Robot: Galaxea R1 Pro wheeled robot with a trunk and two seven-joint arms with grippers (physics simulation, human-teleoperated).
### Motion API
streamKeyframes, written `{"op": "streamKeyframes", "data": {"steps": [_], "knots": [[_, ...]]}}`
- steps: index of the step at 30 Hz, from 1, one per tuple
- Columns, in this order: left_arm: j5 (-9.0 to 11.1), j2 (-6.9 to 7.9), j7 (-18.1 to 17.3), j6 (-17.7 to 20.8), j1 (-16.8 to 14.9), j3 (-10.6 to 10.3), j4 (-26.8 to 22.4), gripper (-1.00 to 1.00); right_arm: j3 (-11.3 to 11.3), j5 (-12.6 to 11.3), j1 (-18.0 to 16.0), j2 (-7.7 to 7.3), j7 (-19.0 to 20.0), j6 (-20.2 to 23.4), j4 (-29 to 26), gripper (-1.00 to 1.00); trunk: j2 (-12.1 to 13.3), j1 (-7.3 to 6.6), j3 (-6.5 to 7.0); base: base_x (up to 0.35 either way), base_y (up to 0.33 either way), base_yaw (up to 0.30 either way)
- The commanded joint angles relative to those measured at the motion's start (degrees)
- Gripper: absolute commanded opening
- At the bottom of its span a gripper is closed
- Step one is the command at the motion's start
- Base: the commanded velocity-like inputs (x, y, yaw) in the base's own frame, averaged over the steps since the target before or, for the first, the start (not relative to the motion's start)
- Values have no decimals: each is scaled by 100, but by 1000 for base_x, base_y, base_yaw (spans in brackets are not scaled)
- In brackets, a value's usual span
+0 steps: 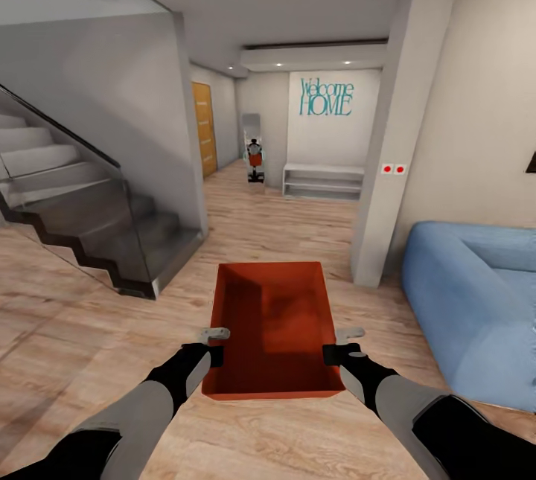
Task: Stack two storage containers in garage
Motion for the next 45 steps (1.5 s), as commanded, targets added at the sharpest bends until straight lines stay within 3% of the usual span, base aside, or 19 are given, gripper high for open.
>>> {"op": "streamKeyframes", "data": {"steps": [1,13,45], "knots": [[-150,5,71,52,-1,29,-23,-100,-5,-85,-9,-23,-65,-30,18,-100,-13,7,-13,322,71,-232],[-150,4,71,52,-1,29,-23,-100,-4,-85,-9,-23,-65,-29,18,-100,-13,7,-13,322,71,-216],[-150,5,71,52,1,29,-23,-100,2,-85,-5,-23,-65,-31,18,-100,-13,7,-13,322,71,-2]]}}
